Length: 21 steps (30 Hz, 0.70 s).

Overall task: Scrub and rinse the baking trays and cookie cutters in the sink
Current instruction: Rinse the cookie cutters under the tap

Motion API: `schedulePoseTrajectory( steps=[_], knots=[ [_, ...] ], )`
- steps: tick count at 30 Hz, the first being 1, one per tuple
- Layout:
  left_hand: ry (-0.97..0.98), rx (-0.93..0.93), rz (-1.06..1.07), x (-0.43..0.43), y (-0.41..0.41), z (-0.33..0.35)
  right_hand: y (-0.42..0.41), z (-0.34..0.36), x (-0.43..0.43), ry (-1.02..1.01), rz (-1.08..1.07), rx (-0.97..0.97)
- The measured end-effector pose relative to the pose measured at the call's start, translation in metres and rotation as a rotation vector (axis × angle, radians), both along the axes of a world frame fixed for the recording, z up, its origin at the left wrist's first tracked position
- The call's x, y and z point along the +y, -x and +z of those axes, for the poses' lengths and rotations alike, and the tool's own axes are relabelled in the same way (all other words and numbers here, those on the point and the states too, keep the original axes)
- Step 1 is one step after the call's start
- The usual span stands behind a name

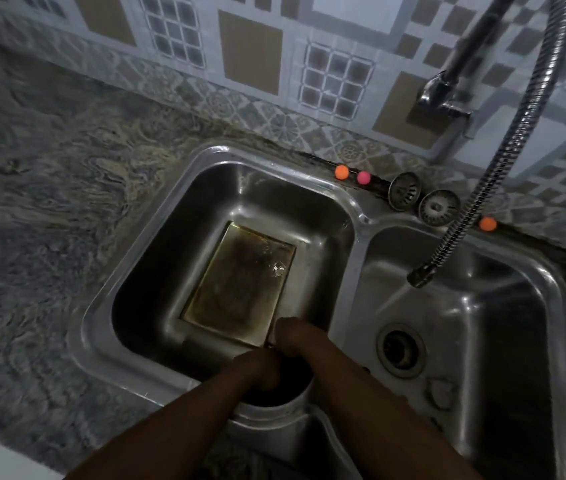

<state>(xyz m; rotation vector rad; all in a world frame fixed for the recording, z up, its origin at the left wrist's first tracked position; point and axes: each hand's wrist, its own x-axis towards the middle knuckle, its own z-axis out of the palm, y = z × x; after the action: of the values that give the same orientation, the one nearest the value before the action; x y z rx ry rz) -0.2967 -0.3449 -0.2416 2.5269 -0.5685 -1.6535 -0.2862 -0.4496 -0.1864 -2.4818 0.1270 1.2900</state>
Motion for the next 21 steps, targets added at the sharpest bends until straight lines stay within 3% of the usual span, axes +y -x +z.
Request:
schedulePoseTrajectory(
  steps=[7,16,18,21],
  knots=[
    [0.03,-0.044,-0.098,-0.008,0.001,0.003,-0.007,0.008,-0.016,0.069,0.056,-0.02],
    [0.097,-0.102,0.029,-0.005,0.01,0.0,-0.003,0.0,-0.014,0.049,0.12,-0.023],
    [0.18,-0.113,0.062,-0.005,0.009,0.012,-0.006,0.006,-0.022,0.003,0.096,-0.075],
    [0.467,-0.124,0.214,-0.007,0.0,0.046,-0.002,0.026,-0.042,-0.132,-0.108,-0.223]
  ],
)
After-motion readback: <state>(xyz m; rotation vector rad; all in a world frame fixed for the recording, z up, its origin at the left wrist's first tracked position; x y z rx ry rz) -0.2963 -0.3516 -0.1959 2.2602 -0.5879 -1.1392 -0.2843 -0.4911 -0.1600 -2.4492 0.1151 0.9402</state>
